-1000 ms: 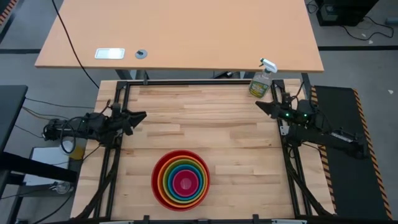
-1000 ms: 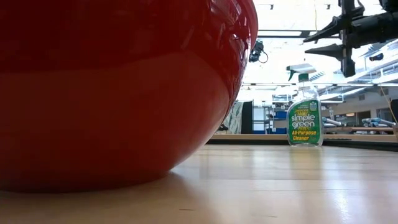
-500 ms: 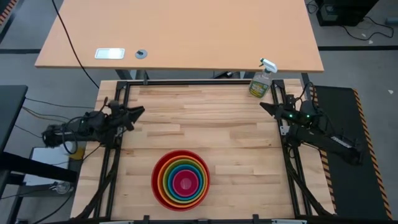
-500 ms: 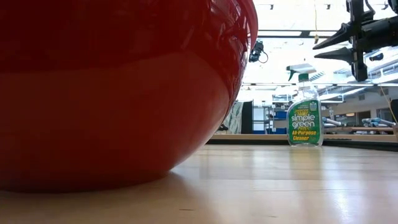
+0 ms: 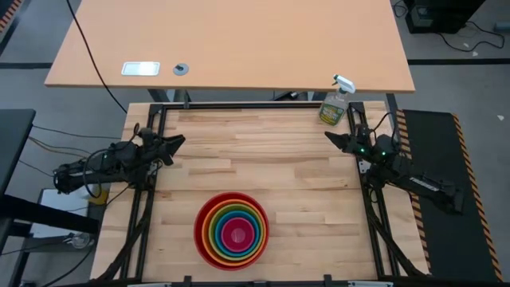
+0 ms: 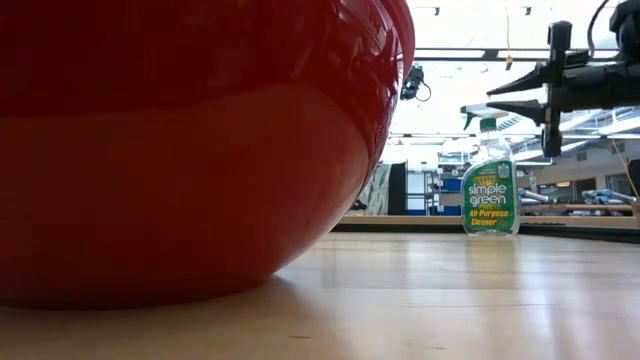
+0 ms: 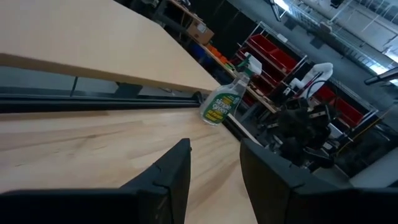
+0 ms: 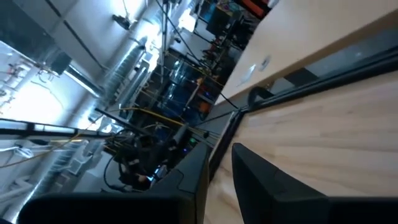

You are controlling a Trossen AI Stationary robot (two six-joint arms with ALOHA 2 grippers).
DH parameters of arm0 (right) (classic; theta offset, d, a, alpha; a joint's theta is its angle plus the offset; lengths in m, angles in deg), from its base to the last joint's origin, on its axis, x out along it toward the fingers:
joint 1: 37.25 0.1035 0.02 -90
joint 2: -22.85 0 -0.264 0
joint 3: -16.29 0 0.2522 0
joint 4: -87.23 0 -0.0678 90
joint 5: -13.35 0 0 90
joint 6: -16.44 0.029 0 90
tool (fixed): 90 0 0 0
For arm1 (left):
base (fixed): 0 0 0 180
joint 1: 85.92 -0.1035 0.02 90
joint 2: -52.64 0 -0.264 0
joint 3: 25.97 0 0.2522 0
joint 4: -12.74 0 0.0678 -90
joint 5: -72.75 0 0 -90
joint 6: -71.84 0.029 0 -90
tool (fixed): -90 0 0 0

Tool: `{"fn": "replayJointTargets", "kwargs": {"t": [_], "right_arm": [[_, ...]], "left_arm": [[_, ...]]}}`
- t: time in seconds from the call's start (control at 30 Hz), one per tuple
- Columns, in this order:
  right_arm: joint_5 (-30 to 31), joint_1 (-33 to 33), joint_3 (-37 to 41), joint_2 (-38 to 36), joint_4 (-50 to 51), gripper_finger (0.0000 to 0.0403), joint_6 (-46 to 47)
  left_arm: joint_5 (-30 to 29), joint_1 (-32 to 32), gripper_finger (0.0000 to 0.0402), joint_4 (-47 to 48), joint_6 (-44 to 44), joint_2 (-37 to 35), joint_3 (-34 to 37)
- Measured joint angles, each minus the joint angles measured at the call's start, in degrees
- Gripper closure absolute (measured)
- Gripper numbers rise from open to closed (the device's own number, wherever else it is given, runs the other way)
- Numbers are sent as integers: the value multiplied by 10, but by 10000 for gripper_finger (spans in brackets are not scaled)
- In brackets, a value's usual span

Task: Nest bowls inside each other
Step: Return to Home Position

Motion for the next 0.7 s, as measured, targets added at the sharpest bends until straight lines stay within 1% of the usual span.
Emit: {"fn": "replayJointTargets", "kwargs": {"t": [0.23,0.43,0.7], "right_arm": [[-1,-8,20,0,-8,323,8],[-17,-16,42,0,-17,323,31],[-16,-16,42,0,-21,324,26]], "left_arm": [[1,0,261,-4,0,0,0],[1,0,261,-4,-3,0,0],[1,0,261,-8,3,0,0]]}}
